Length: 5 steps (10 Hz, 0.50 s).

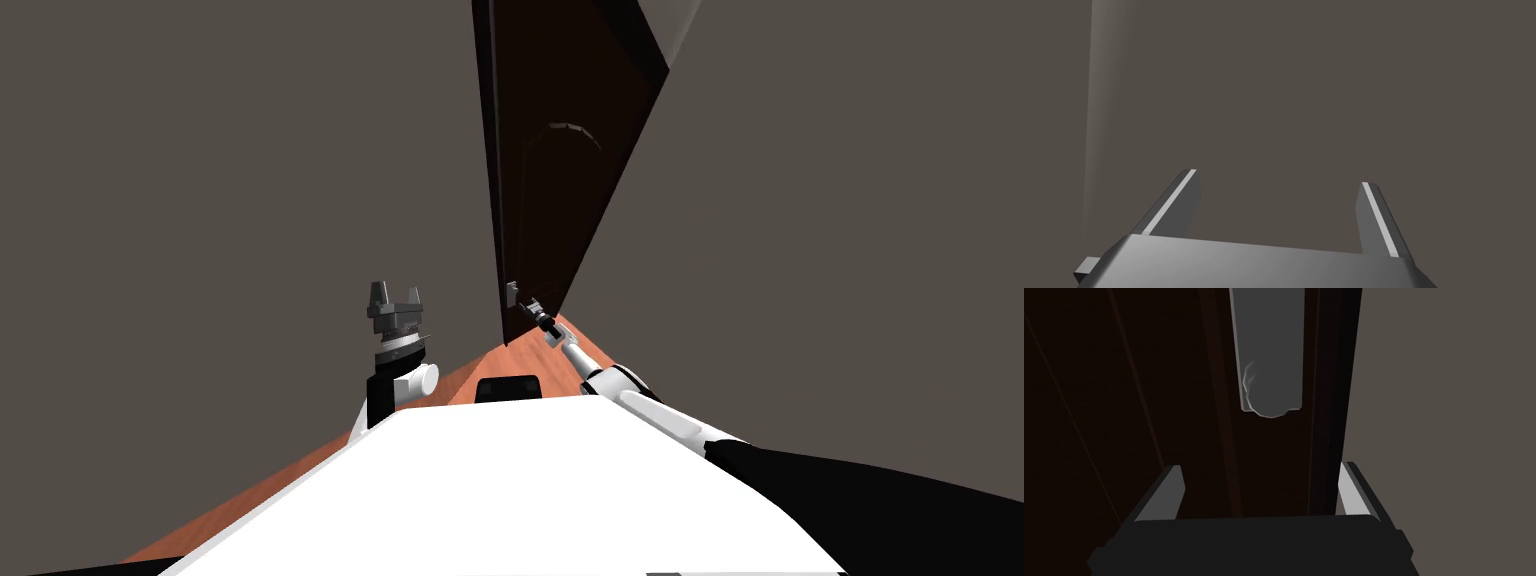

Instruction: Pull the door open

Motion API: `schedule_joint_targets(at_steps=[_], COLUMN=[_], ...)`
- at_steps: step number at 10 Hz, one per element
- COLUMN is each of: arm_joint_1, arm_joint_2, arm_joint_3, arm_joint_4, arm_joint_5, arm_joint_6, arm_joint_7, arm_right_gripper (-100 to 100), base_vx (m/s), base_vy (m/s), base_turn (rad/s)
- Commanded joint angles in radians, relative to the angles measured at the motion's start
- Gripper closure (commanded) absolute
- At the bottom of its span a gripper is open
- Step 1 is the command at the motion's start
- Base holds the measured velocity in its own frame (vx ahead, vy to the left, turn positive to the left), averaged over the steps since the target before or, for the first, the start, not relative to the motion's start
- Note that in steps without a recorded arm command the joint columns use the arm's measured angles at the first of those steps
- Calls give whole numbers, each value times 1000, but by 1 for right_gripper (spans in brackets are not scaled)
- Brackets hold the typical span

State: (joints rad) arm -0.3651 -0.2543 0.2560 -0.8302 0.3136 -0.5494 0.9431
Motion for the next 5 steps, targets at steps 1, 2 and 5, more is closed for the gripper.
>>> schedule_joint_targets(at_steps=[1, 2, 5], arm_joint_1=[-10, -7, 2], arm_joint_2=[-6, -23, -72], arm_joint_3=[-8, -14, -30], arm_joint_4=[30, 37, 56], arm_joint_5=[-7, -15, -40], arm_joint_6=[-19, -29, -57], arm_joint_7=[1, -5, -21], arm_right_gripper=[-100, -100, -100], base_vx=[121, 119, 169], base_vy=[88, 100, 150], base_turn=[76, 94, 119])
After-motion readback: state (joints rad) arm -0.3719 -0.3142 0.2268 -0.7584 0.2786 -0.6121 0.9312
